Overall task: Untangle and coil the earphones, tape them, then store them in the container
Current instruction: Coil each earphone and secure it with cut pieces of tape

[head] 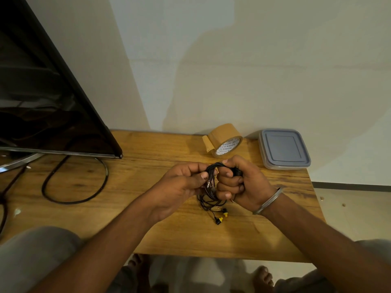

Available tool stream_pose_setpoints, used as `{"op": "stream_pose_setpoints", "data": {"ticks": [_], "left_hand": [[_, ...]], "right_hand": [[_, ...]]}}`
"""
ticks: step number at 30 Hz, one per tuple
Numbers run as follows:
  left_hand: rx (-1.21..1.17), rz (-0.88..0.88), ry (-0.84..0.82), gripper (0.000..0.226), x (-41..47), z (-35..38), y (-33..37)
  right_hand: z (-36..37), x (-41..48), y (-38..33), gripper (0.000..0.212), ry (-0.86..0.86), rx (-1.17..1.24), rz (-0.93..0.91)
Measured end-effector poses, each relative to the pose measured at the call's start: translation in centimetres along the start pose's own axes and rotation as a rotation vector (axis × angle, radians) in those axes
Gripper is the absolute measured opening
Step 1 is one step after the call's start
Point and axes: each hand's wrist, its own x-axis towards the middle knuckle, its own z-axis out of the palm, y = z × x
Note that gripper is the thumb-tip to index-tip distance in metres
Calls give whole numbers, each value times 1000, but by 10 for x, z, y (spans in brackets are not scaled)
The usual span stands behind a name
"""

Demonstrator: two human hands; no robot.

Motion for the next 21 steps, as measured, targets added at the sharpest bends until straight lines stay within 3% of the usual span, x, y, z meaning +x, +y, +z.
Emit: {"op": "stream_pose_setpoints", "data": {"ticks": [6, 10, 15, 21], "left_hand": [[-19, -14, -93, 45, -2, 3, 2], [-10, 15, -112, 47, -5, 3, 4], [117, 89, -42, 42, -4, 7, 3], [167, 151, 136, 36, -1, 14, 0]], "right_hand": [[-4, 1, 1, 24, -15, 57, 13], [-4, 1, -2, 25, 13, 57, -39], [-4, 0, -4, 33, 72, -13, -98], [-7, 1, -4, 27, 96, 62, -104]]}}
